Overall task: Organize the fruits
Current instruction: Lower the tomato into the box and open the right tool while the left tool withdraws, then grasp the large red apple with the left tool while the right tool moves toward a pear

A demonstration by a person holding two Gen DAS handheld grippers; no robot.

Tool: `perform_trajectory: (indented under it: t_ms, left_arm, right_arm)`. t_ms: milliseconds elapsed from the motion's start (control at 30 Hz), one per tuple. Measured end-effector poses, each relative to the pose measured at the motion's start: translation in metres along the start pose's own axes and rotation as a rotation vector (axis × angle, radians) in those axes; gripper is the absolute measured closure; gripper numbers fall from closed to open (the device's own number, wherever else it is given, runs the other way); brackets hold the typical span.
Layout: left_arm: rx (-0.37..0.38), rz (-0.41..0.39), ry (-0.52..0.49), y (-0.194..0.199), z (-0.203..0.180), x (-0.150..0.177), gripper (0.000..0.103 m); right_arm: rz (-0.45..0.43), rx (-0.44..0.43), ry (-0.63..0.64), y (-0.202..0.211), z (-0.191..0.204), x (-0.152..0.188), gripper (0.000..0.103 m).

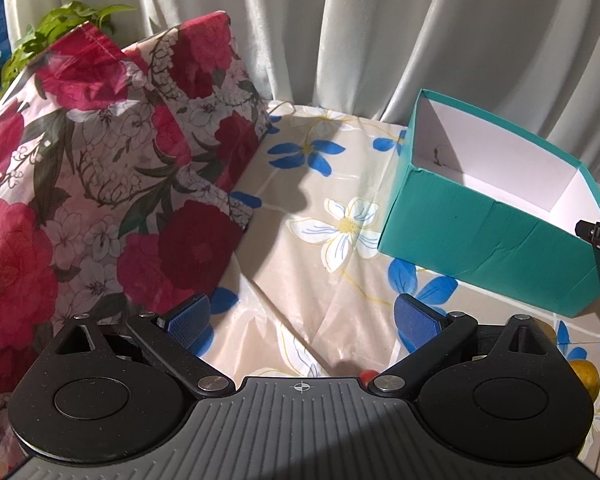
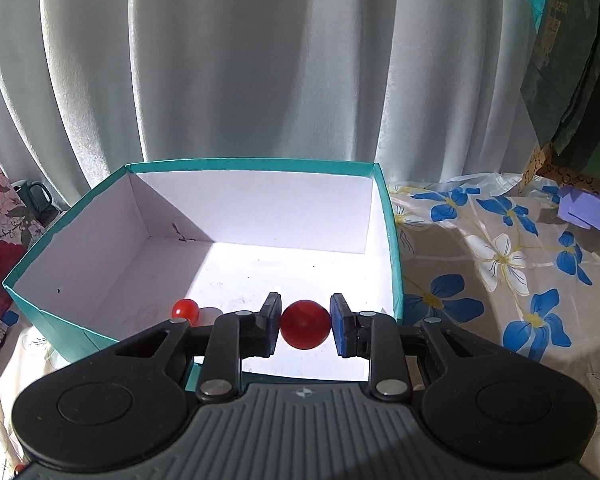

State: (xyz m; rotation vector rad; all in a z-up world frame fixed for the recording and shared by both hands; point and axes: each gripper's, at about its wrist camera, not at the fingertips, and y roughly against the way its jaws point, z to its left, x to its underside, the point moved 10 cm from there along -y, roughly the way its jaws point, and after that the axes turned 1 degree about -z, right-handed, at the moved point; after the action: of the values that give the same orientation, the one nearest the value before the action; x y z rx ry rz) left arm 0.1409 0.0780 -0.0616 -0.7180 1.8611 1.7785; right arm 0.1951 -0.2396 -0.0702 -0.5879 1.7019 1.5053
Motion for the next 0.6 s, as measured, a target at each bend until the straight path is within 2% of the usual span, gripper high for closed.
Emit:
perform_trajectory:
  t_ms: [167,200,267,300,333,467,600]
  left_arm:
    - [-0.004,0.017,-0.01,-0.004,0.0,0.007,0.002]
    - [-0.006,0.02,-0.013,-0.005,0.0,0.009,0.002]
    - [-0.008,0.028,-0.021,-0.006,-0.001,0.012,0.002]
    - [-0.012,0.032,-0.023,-0.007,-0.001,0.013,0.002]
    - [-0.011,0.037,-0.025,-0.008,-0.002,0.015,0.002]
    - [0.007,0.042,-0.039,-0.011,-0.006,0.02,0.002]
    - [0.029,0.054,-0.056,-0.017,-0.011,0.028,0.002]
  right_arm:
    - [0.007,-0.006,0.008,0.001,0.0,0.0,0.076]
    - [0.005,-0.016,0.001,0.003,0.0,0.0,0.073]
    - [-0.016,-0.028,-0.011,0.011,0.001,-0.002,0.058]
    - [-0.036,-0.028,-0.01,0.016,0.001,-0.004,0.043]
    - [-0.063,-0.029,-0.003,0.022,0.001,-0.007,0.033]
    - [-0.114,-0.037,0.012,0.045,0.002,-0.013,0.019]
    - [-0.189,-0.123,-0.072,0.086,-0.002,-0.013,0.007]
